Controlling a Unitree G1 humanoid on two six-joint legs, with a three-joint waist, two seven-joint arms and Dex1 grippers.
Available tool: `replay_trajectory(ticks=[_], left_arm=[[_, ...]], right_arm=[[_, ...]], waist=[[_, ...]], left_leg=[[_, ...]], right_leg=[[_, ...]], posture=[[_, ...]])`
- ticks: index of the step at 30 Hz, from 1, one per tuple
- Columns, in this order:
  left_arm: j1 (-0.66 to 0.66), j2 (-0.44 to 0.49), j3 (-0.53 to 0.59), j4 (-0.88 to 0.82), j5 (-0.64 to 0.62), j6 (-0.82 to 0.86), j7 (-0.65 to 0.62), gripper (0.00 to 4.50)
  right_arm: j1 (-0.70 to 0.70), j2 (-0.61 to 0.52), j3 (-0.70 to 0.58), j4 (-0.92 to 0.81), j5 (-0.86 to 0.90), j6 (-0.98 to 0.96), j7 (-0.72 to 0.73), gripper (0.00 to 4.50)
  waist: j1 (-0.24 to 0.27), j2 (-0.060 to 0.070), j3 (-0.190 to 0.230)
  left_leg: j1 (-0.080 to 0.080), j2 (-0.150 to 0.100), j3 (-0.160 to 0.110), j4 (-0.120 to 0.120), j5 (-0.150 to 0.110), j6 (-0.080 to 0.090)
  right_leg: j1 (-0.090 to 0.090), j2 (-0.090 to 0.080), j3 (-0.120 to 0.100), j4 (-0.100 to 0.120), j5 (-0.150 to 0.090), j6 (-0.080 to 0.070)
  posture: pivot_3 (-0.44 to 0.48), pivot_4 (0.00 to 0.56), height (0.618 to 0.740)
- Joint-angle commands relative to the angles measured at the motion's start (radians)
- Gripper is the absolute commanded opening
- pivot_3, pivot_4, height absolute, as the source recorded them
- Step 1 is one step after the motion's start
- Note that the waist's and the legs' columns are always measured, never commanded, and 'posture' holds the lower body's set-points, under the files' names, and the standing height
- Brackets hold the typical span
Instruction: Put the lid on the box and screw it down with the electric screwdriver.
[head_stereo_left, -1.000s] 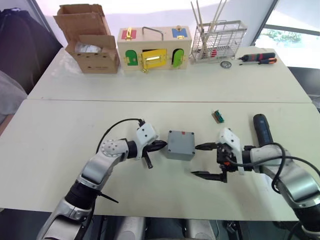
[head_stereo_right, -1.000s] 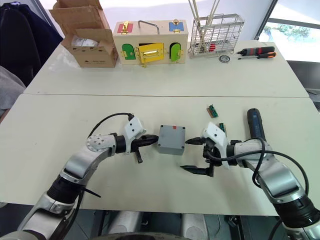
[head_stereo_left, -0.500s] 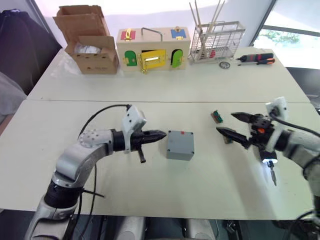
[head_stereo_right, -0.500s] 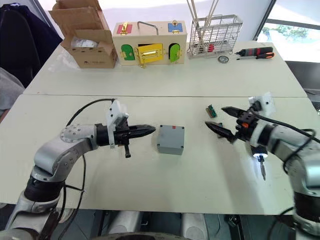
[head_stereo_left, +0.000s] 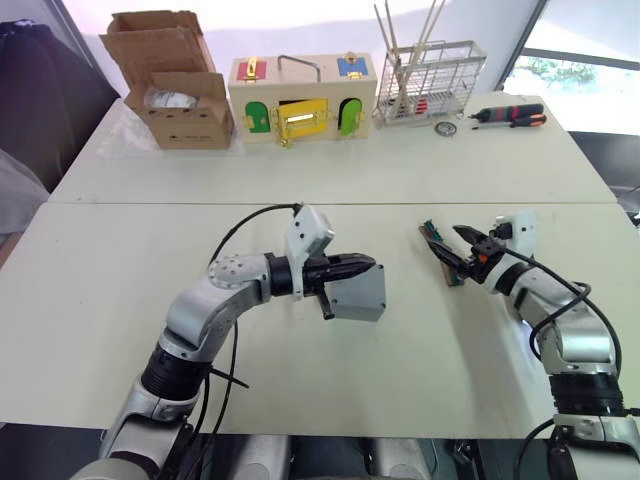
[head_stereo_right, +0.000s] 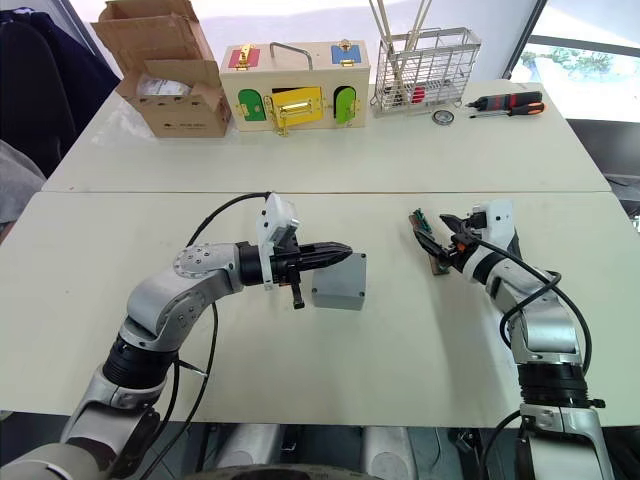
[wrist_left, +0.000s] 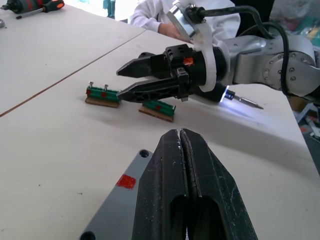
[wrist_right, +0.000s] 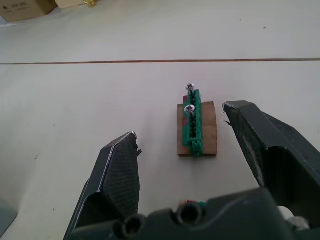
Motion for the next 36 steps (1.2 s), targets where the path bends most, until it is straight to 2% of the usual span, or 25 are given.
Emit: replay_trajectory(ticks=[1, 9, 10, 12, 23, 26, 28, 29, 36], left_arm=[[-0.003, 0.003, -0.004, -0.018, 0.003, -0.024, -0.008, 0.00], [0.003, 0.006, -0.019, -0.022, 0.015, -0.027, -0.003, 0.00], [0.005, 0.007, -0.016, -0.026, 0.013, -0.024, -0.001, 0.00], [0.006, 0.009, -0.012, -0.029, 0.011, -0.020, 0.003, 0.00], [0.007, 0.005, -0.018, -0.032, 0.017, -0.025, 0.016, 0.00], [0.007, 0.004, -0.018, -0.029, 0.020, -0.026, 0.017, 0.00], [0.007, 0.004, -0.018, -0.028, 0.022, -0.027, 0.017, 0.00], [0.008, 0.003, -0.018, -0.028, 0.023, -0.027, 0.018, 0.00], [0.012, 0.005, -0.024, -0.022, 0.032, -0.033, 0.019, 0.00]], right_arm=[[-0.032, 0.008, -0.008, 0.007, -0.007, -0.033, -0.006, 3.18], [-0.067, 0.024, -0.001, 0.060, -0.009, -0.049, -0.002, 3.18], [-0.072, 0.023, 0.002, 0.069, -0.013, -0.050, -0.001, 2.65], [-0.079, 0.023, 0.009, 0.086, -0.022, -0.059, 0.000, 2.10], [-0.106, 0.038, 0.022, 0.141, -0.043, -0.092, -0.008, 2.10], [-0.111, 0.042, 0.022, 0.149, -0.047, -0.100, -0.010, 1.21], [-0.113, 0.044, 0.023, 0.154, -0.050, -0.106, -0.013, 0.26], [-0.113, 0.044, 0.024, 0.156, -0.051, -0.110, -0.013, 0.08], [-0.112, 0.048, 0.024, 0.152, -0.052, -0.111, -0.016, 0.08]], waist=[[0.002, 0.000, 0.000], [0.003, 0.000, 0.000], [0.003, 0.000, 0.000], [0.003, 0.000, 0.000], [0.002, 0.000, 0.000], [0.003, 0.000, 0.000], [0.003, 0.000, 0.000], [0.002, 0.000, 0.000], [0.003, 0.000, 0.000]], left_leg=[[0.000, 0.000, 0.000, 0.000, 0.000, 0.000], [0.000, 0.000, 0.000, 0.000, 0.000, 0.000], [0.000, 0.000, 0.000, 0.000, 0.000, 0.000], [0.000, 0.000, 0.000, 0.000, 0.000, 0.000], [0.000, 0.000, 0.000, 0.000, 0.000, 0.000], [0.000, 0.000, 0.000, 0.000, 0.000, 0.000], [0.000, 0.000, 0.000, 0.000, 0.000, 0.000], [0.000, 0.000, 0.000, 0.000, 0.000, 0.000], [0.000, 0.000, 0.000, 0.000, 0.000, 0.000]], right_leg=[[0.000, 0.000, 0.000, 0.000, 0.000, 0.000], [0.000, 0.000, 0.000, 0.000, 0.000, 0.000], [0.000, 0.000, 0.000, 0.000, 0.000, 0.000], [0.000, 0.000, 0.000, 0.000, 0.000, 0.000], [0.000, 0.000, 0.000, 0.000, 0.000, 0.000], [0.000, 0.000, 0.000, 0.000, 0.000, 0.000], [0.000, 0.000, 0.000, 0.000, 0.000, 0.000], [0.000, 0.000, 0.000, 0.000, 0.000, 0.000], [0.000, 0.000, 0.000, 0.000, 0.000, 0.000]], posture=[[0.000, 0.150, 0.730], [0.000, 0.150, 0.730], [0.000, 0.150, 0.730], [0.000, 0.150, 0.730], [0.000, 0.150, 0.730], [0.000, 0.150, 0.730], [0.000, 0.150, 0.730], [0.000, 0.150, 0.730], [0.000, 0.150, 0.730]])
